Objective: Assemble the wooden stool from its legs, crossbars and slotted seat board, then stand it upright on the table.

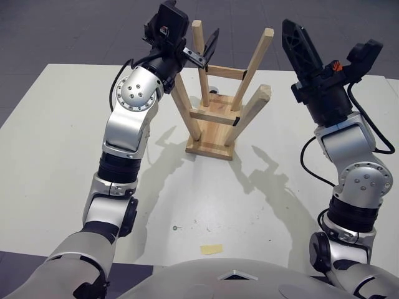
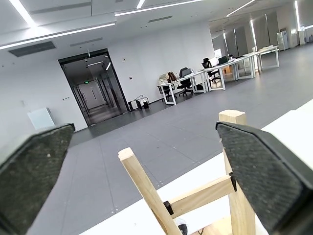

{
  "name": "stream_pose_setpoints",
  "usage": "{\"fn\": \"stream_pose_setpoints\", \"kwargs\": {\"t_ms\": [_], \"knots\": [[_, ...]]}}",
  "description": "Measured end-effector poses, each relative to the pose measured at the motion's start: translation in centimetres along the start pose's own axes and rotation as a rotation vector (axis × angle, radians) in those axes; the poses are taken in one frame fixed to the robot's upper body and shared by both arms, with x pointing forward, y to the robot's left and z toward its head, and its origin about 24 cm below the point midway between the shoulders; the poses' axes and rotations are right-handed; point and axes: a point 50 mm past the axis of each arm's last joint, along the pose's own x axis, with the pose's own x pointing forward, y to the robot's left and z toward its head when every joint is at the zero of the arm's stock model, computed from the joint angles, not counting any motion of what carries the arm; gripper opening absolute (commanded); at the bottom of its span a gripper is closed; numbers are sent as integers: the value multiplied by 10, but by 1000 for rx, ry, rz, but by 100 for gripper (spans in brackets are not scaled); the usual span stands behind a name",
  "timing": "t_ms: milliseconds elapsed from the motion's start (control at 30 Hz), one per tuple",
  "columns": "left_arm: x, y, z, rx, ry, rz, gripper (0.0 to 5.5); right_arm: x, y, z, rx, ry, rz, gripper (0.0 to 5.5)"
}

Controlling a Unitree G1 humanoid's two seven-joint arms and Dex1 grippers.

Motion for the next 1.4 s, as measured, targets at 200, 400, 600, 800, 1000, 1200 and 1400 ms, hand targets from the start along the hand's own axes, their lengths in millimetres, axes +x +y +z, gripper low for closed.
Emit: {"fn": "stream_pose_setpoints", "kwargs": {"t_ms": [200, 400, 600, 800, 1000, 1200, 1400], "knots": [[-6, 46, 46, -200, -172, 172, 537, -5, -51, -21, -177, 54, -338, 540], [-29, 127, 67, -61, -205, 490, 537, -21, -35, -81, -220, 411, -53, 540], [-80, 158, -13, 84, 153, 612, 537, -72, 5, -103, -55, 661, 323, 540], [-106, 143, -50, 81, 334, 274, 537, -99, -22, -98, -95, 761, 253, 540], [-177, 113, -96, 39, 754, -291, 537, -84, -58, -85, -224, 663, 126, 540], [-178, 68, -92, -34, 830, -687, 537, -22, -68, -77, -374, 540, 232, 540], [-127, 17, -95, -73, 630, -767, 537, -14, -69, -97, -348, 671, 424, 540]]}}
